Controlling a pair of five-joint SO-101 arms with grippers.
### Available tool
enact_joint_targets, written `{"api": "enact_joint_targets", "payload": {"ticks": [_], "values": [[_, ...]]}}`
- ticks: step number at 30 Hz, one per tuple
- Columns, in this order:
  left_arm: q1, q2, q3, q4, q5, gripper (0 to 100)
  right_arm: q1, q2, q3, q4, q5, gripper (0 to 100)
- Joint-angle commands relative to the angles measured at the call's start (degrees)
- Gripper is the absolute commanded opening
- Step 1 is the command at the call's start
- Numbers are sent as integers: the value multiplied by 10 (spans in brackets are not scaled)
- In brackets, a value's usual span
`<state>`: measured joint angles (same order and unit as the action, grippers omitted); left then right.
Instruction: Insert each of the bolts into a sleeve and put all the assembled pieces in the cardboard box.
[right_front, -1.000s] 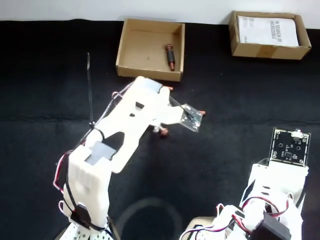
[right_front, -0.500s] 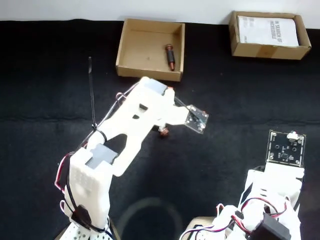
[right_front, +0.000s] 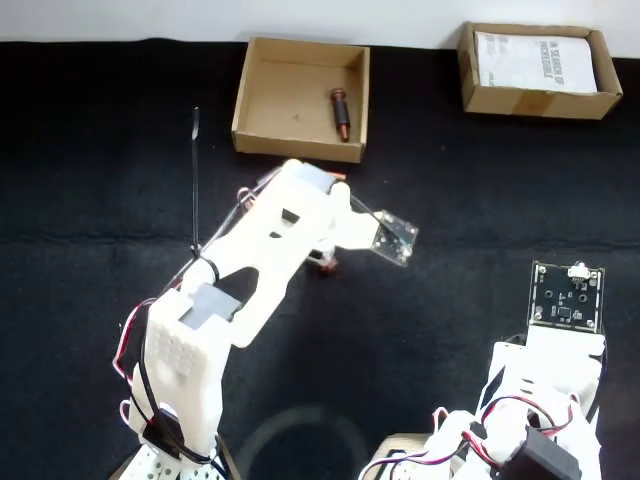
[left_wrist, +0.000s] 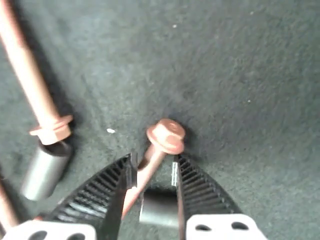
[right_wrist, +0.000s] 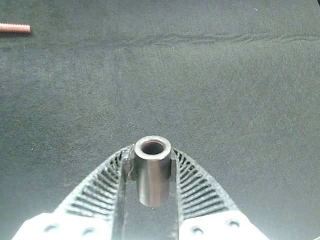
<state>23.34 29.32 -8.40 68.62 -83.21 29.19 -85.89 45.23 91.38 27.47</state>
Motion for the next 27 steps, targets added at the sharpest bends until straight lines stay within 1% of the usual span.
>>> {"api": "enact_joint_targets", "payload": {"ticks": [1,7,10,12,14,15,16,23,24,27], "values": [[-13,-3,-10,-3,-80,133,0,-2,0,0,7,9],[-9,1,-7,-4,-80,133,0,-2,4,-2,5,9],[-8,32,-11,-4,-80,130,0,-2,4,-3,5,9],[-8,55,-12,-4,-81,95,0,-2,4,-3,5,9],[-7,69,-12,-4,-81,19,0,-2,4,-3,6,9],[-7,73,-14,-4,-81,2,0,-2,4,-3,6,9],[-7,73,-20,-3,-80,16,0,-2,4,-3,7,9],[-7,65,-38,4,-74,8,0,-2,6,-24,4,9],[-7,54,-47,18,-63,8,0,-2,6,-28,4,9],[-7,12,-80,75,3,8,-4,-1,6,-31,4,9]]}}
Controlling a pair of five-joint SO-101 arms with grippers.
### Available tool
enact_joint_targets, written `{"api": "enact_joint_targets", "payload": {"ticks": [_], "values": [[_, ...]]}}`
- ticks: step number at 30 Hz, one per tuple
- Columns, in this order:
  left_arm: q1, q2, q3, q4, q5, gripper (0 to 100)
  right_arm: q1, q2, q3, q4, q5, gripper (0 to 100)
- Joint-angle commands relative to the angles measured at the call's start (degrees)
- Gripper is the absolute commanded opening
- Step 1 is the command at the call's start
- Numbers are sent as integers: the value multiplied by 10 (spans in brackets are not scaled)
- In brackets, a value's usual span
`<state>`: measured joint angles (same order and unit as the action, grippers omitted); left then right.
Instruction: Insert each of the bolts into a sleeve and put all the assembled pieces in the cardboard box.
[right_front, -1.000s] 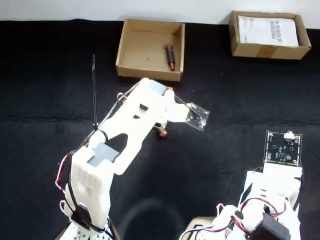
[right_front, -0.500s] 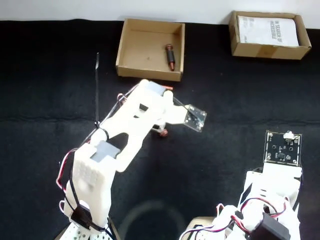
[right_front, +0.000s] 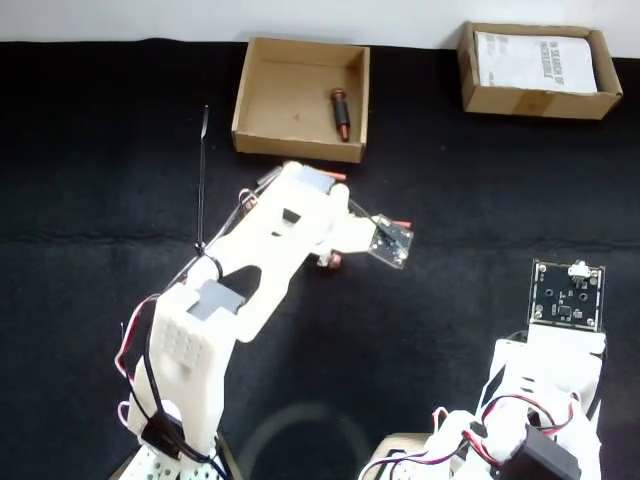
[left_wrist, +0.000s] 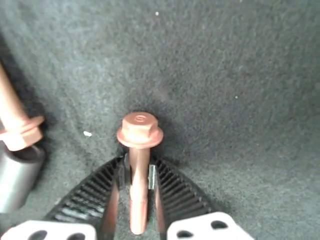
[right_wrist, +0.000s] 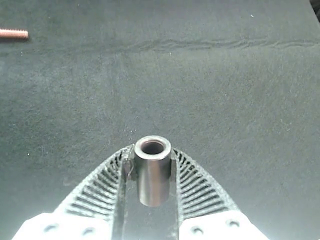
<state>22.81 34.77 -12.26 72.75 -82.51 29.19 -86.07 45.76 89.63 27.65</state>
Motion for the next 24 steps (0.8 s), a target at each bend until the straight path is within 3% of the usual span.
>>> {"api": "enact_joint_targets", "payload": {"ticks": [1,10,14,19,24], "values": [[3,-58,-55,54,18,8,-4,0,0,-22,3,9],[42,-213,-166,238,268,8,-5,0,31,-85,-4,8],[44,-299,-168,282,375,8,-22,0,85,-160,-101,8],[30,-428,-100,282,523,8,-109,0,124,-189,-204,8],[49,-517,-61,262,631,8,-203,0,127,-189,-360,8]]}}
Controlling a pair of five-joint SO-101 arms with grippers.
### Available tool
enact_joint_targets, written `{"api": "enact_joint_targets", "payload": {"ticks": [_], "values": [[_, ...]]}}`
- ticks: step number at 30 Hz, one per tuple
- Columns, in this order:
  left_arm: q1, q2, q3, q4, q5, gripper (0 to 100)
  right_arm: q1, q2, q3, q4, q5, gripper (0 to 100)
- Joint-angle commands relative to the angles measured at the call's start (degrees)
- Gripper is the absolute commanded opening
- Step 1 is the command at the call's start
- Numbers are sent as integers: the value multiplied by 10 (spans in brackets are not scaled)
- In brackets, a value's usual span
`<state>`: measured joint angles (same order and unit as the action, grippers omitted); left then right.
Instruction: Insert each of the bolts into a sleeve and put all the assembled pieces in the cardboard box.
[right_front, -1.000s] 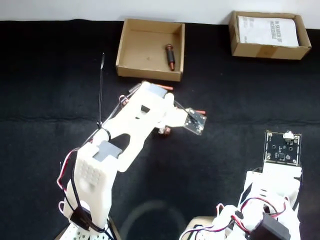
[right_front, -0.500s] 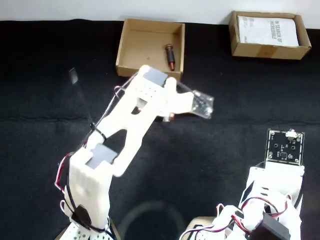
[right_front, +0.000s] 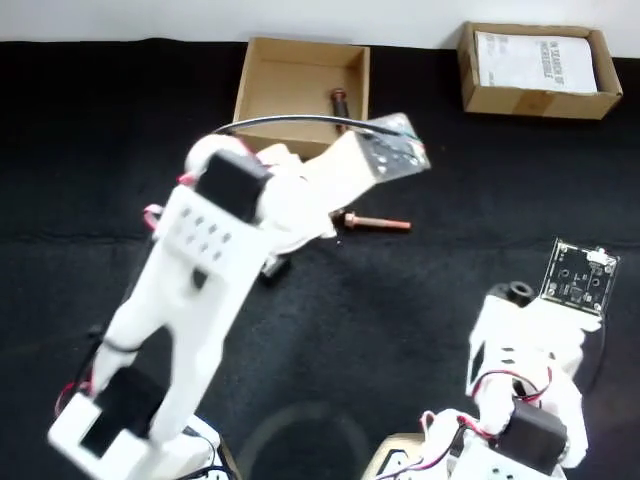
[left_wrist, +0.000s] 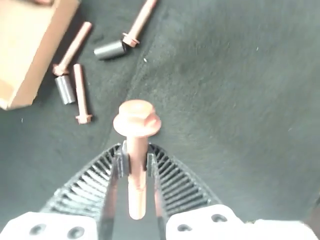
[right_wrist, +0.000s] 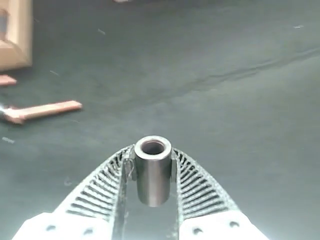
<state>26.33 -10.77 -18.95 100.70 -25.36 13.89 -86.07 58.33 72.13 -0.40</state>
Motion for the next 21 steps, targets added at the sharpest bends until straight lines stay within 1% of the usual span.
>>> {"api": "enact_joint_targets", "payload": {"ticks": [1,5,7,10,13,16,21], "values": [[15,-74,7,-23,89,8,-66,0,1,-15,-100,8],[15,-124,25,-55,221,8,-142,0,2,-24,-147,8],[15,-146,45,-89,266,8,-175,0,13,-48,-164,8],[15,-181,97,-169,319,8,-225,0,35,-90,-173,8],[15,-222,175,-269,375,8,-271,0,49,-136,-173,8],[15,-274,282,-373,400,8,-317,0,66,-195,-169,8],[15,-385,492,-536,400,8,-359,0,87,-288,-169,8]]}}
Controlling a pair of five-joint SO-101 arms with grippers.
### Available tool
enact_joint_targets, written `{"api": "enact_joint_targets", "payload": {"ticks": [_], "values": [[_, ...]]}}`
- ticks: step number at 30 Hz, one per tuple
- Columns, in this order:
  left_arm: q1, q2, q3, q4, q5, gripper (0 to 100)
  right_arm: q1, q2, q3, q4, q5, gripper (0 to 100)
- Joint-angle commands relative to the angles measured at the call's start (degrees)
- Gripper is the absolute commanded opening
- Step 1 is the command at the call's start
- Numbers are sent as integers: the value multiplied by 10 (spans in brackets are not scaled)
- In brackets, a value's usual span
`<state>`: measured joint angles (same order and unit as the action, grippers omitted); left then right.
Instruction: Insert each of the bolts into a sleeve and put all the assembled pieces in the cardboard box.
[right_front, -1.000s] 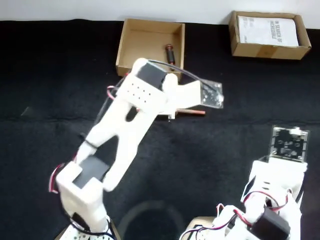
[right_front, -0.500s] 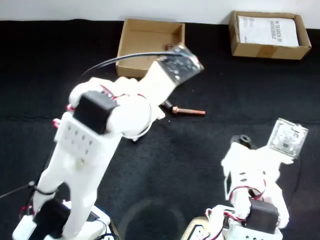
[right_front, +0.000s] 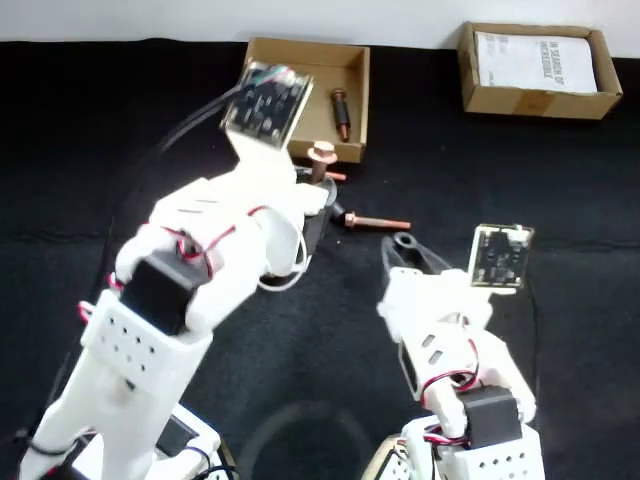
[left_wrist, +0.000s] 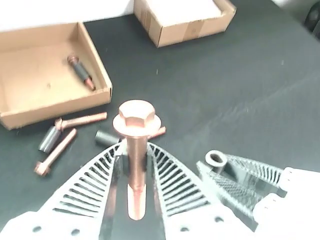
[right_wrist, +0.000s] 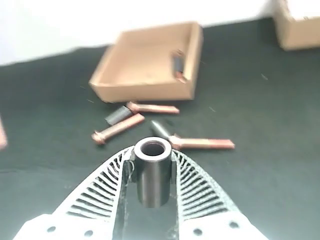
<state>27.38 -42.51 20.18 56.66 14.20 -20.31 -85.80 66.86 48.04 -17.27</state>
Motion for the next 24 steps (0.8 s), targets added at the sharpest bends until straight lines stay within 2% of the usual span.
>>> {"api": "enact_joint_targets", "payload": {"ticks": [1,6,9,13,16,21,24], "values": [[4,-92,142,-128,4,8,-21,-4,3,-58,0,8],[4,-195,304,-281,4,8,-22,-40,22,-85,1,8],[4,-237,359,-338,4,8,-49,-90,73,-83,54,8],[5,-264,372,-350,4,8,-67,-193,157,-83,88,8],[10,-284,369,-349,4,8,-66,-191,179,-82,88,8],[53,-304,368,-349,-81,8,-74,-191,186,-85,89,7],[62,-301,369,-349,-92,8,-77,-192,195,-85,89,7]]}}
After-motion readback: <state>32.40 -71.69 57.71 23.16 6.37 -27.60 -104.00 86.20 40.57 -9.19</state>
